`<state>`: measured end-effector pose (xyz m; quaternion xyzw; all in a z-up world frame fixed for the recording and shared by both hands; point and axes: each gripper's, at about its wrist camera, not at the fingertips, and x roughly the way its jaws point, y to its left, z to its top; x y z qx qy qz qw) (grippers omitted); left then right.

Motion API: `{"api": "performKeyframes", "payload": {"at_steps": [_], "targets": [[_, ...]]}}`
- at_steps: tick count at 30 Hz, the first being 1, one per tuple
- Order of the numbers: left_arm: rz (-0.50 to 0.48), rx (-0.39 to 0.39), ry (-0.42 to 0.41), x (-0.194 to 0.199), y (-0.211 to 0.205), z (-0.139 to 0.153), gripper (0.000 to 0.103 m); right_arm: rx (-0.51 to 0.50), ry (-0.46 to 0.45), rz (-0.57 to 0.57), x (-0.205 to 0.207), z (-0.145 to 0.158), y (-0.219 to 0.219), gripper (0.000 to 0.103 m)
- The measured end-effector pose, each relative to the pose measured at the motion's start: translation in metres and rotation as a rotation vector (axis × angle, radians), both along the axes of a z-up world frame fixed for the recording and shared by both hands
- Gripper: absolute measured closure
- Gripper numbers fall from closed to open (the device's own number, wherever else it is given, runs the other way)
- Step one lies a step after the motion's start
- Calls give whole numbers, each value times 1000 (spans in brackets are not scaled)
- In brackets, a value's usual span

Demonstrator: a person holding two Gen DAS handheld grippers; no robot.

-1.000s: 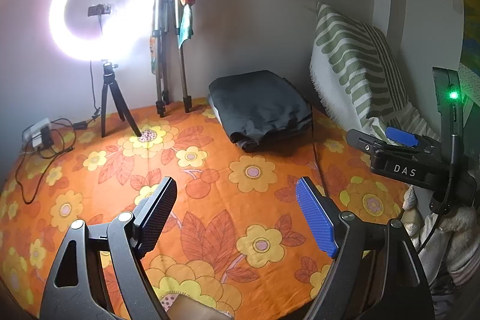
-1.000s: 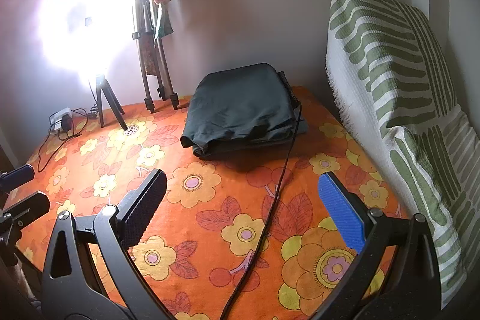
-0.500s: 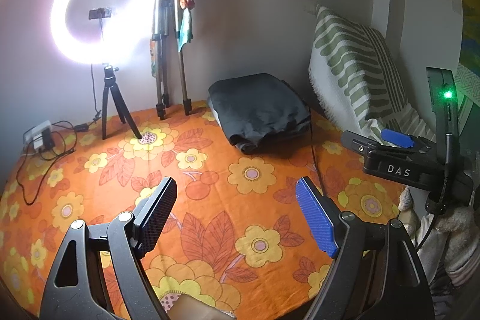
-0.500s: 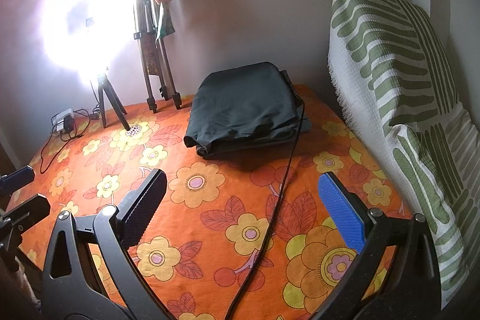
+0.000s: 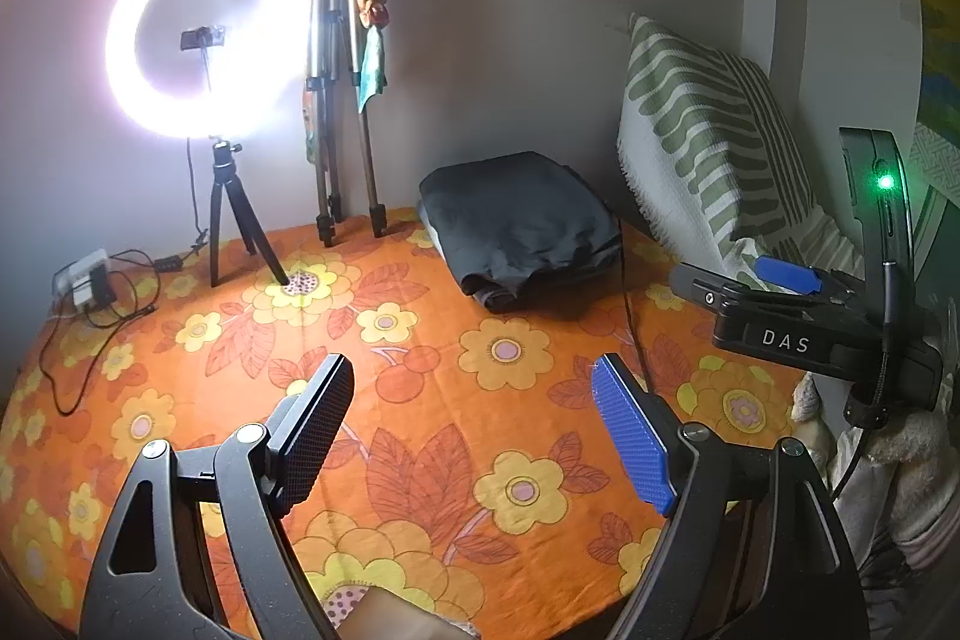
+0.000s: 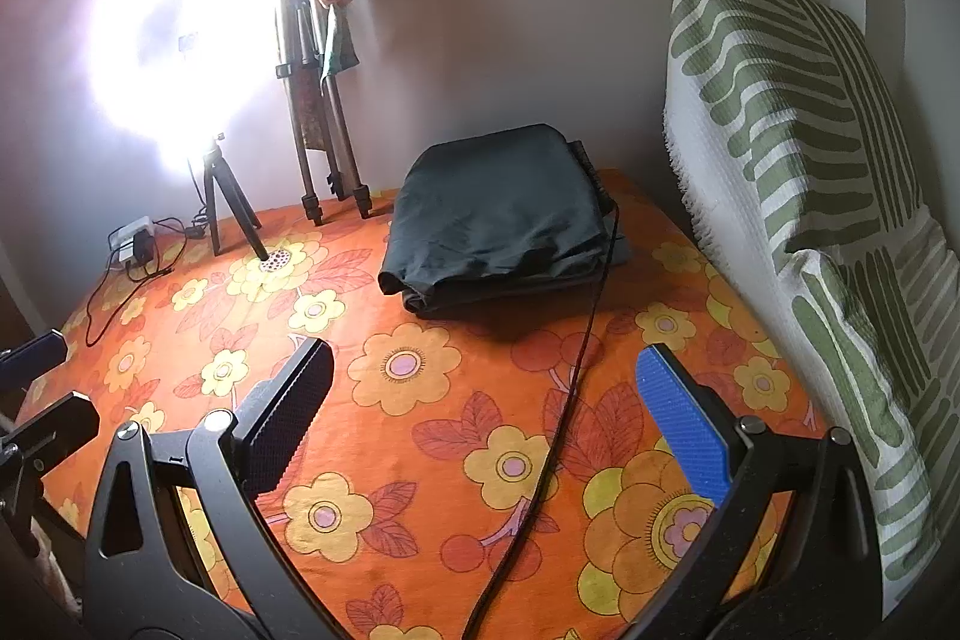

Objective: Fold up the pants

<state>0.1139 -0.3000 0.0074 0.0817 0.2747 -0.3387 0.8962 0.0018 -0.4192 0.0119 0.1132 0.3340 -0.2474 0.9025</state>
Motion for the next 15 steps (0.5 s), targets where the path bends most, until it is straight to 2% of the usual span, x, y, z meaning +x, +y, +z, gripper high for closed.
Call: {"api": "performKeyframes", "payload": {"at_steps": [15], "targets": [[12,12,-24,0,6,1,21,-2,4,14,3,-1,4,0]]}}
